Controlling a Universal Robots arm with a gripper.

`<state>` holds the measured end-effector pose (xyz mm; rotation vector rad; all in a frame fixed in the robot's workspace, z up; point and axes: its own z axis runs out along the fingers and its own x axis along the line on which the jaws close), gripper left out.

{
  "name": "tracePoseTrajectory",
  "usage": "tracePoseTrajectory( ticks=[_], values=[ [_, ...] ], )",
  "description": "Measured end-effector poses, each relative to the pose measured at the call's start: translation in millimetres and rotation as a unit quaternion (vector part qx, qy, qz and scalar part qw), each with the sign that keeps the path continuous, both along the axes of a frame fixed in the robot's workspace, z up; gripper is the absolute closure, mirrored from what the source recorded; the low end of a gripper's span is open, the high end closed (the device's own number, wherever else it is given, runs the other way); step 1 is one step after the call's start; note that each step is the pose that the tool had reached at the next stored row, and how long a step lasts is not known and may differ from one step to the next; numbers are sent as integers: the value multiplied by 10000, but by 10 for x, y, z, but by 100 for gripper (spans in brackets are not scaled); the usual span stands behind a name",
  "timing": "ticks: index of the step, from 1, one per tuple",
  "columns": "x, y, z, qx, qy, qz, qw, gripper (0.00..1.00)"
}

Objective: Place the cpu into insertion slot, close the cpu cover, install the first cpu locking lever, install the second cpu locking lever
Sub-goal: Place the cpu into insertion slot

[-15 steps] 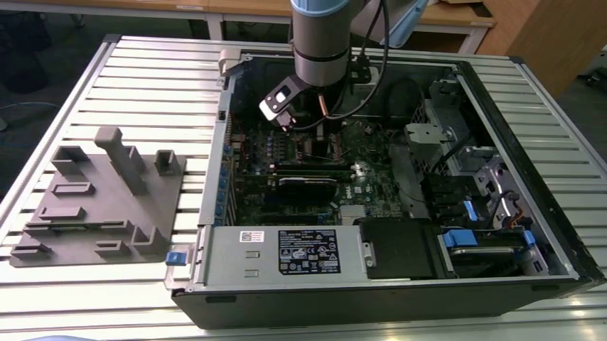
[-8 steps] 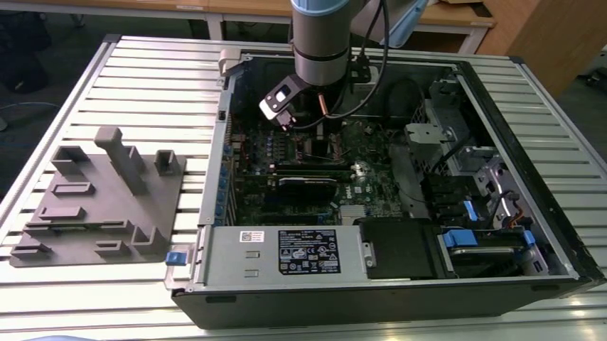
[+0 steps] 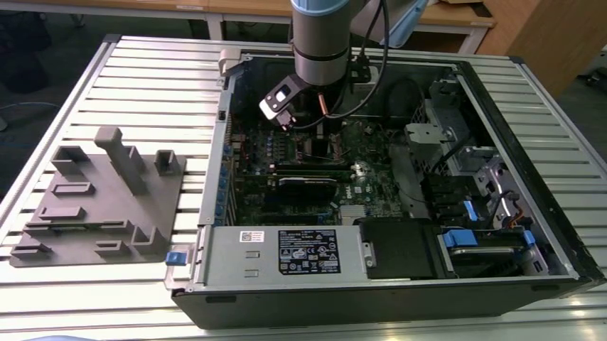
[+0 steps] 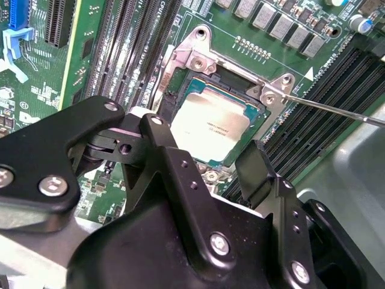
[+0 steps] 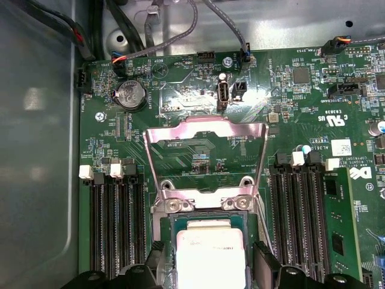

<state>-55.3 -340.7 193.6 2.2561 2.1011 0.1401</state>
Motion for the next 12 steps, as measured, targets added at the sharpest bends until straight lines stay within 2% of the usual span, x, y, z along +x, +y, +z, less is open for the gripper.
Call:
tracePoseTrajectory(
  ticks=[12],
  values=[
    [0, 4, 0, 0, 0, 0, 10000, 34]
  ],
)
